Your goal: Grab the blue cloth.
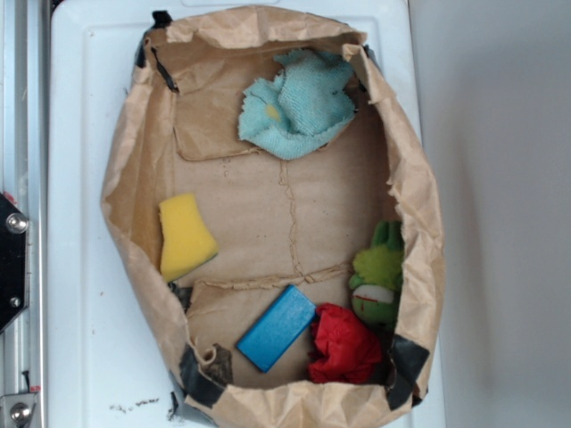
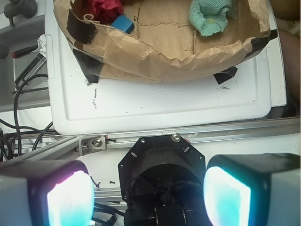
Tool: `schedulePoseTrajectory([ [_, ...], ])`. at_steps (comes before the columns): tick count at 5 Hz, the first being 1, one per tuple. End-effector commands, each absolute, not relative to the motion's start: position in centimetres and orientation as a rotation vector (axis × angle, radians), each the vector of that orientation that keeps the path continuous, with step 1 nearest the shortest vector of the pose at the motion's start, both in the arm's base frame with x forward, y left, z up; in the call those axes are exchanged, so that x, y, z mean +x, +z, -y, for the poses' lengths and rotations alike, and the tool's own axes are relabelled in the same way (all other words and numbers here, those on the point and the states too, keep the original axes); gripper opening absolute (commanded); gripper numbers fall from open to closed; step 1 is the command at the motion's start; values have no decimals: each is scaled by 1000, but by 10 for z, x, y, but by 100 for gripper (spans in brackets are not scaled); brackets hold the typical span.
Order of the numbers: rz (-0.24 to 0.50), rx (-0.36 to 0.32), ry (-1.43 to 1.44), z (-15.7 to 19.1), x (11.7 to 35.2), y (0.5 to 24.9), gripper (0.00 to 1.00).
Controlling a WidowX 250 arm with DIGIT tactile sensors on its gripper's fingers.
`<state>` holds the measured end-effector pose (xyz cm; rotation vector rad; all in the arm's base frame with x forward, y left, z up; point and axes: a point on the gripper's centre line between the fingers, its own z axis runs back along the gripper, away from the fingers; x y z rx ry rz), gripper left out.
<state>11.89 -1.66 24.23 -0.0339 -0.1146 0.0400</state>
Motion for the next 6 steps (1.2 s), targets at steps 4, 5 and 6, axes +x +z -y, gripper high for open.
schedulePoseTrajectory([
  [4, 198, -116, 164, -2, 201, 216, 100],
  [5, 266, -123, 219, -11, 223, 207, 100],
  [6, 351, -65, 364, -25, 251, 188, 100],
])
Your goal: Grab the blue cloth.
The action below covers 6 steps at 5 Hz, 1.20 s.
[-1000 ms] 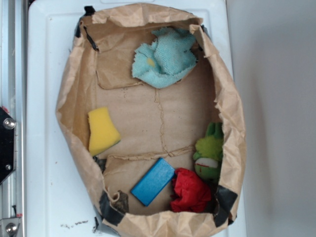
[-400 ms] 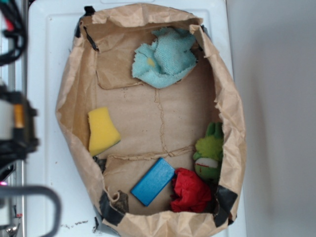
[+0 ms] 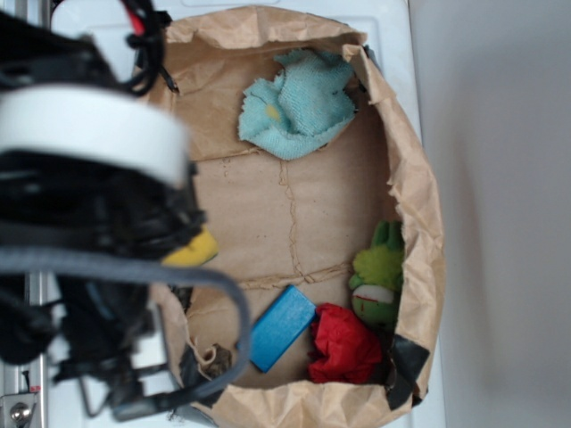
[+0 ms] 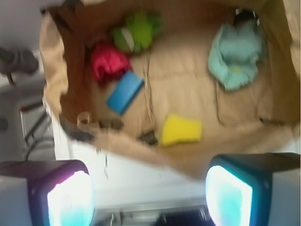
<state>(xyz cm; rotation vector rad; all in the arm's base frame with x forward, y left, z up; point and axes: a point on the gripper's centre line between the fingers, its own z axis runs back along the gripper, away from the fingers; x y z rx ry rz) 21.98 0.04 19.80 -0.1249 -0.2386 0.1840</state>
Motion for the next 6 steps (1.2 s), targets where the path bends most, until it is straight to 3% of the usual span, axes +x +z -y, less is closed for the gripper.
schedulePoseTrajectory([
  [1, 359, -5, 438, -35, 271, 166, 100],
  [2, 280, 103, 494, -45, 293, 144, 100],
  [6, 280, 103, 494, -45, 293, 144, 100],
])
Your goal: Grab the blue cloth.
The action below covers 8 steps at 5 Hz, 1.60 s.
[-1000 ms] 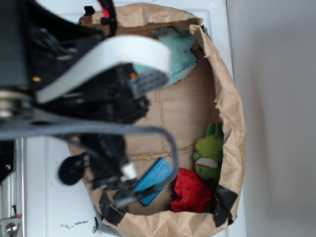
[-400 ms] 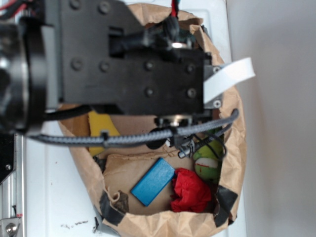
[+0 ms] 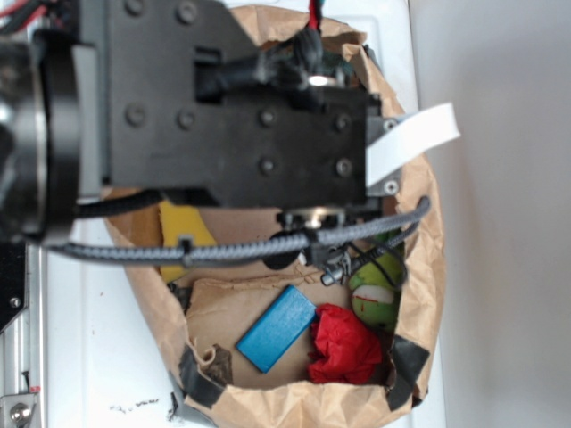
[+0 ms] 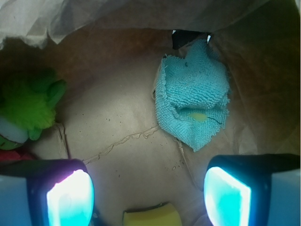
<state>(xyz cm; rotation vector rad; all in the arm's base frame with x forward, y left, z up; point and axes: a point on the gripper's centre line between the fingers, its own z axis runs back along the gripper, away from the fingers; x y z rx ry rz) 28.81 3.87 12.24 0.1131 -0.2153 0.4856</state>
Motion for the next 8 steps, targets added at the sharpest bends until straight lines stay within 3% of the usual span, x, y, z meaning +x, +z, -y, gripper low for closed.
schedulePoseTrajectory([
  [1, 283, 126, 568, -49, 304, 125, 100],
  [2, 294, 139, 580, -52, 300, 115, 100],
  [4, 260, 86, 558, -69, 296, 100, 100],
  [5, 253, 44, 564, -79, 305, 90, 100],
  [8, 345, 117, 669, -94, 334, 78, 100],
])
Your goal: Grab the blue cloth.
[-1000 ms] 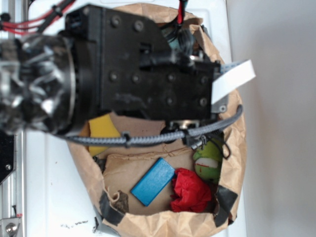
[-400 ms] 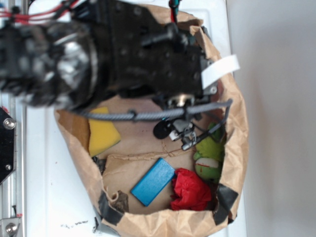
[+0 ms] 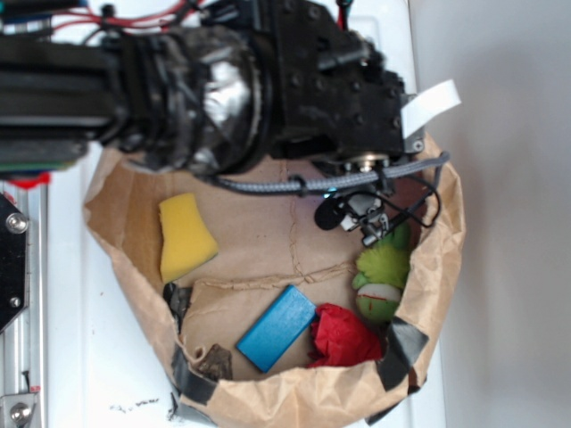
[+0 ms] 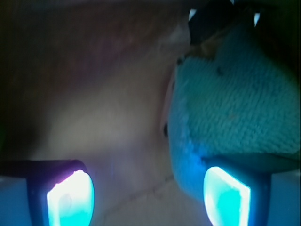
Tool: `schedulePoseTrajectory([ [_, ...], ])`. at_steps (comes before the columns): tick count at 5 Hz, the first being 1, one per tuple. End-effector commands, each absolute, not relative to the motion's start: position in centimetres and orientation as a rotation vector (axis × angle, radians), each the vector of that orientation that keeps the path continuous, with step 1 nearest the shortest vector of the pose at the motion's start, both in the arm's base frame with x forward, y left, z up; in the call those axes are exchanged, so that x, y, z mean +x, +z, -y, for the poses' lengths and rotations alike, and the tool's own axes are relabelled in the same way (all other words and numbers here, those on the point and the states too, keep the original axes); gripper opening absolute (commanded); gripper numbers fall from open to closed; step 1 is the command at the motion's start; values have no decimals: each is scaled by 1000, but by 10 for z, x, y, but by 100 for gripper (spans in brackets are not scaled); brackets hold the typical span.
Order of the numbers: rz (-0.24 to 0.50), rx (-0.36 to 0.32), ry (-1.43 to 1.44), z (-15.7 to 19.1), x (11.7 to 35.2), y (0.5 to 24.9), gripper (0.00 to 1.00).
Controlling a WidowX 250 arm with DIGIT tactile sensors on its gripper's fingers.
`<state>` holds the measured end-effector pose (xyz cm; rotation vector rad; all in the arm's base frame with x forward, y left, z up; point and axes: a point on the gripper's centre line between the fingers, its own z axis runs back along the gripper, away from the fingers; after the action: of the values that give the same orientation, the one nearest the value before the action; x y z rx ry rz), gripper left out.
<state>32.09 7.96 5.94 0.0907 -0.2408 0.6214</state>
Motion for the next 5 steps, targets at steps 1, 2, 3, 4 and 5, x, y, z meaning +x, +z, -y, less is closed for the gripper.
schedulePoseTrajectory([
  [1, 367, 146, 691, -95, 338, 75, 100],
  [2, 391, 168, 701, -95, 338, 73, 100],
  [3, 401, 199, 720, -92, 336, 73, 100],
  [4, 382, 212, 733, -88, 329, 72, 100],
  [5, 358, 191, 718, -82, 320, 76, 100],
])
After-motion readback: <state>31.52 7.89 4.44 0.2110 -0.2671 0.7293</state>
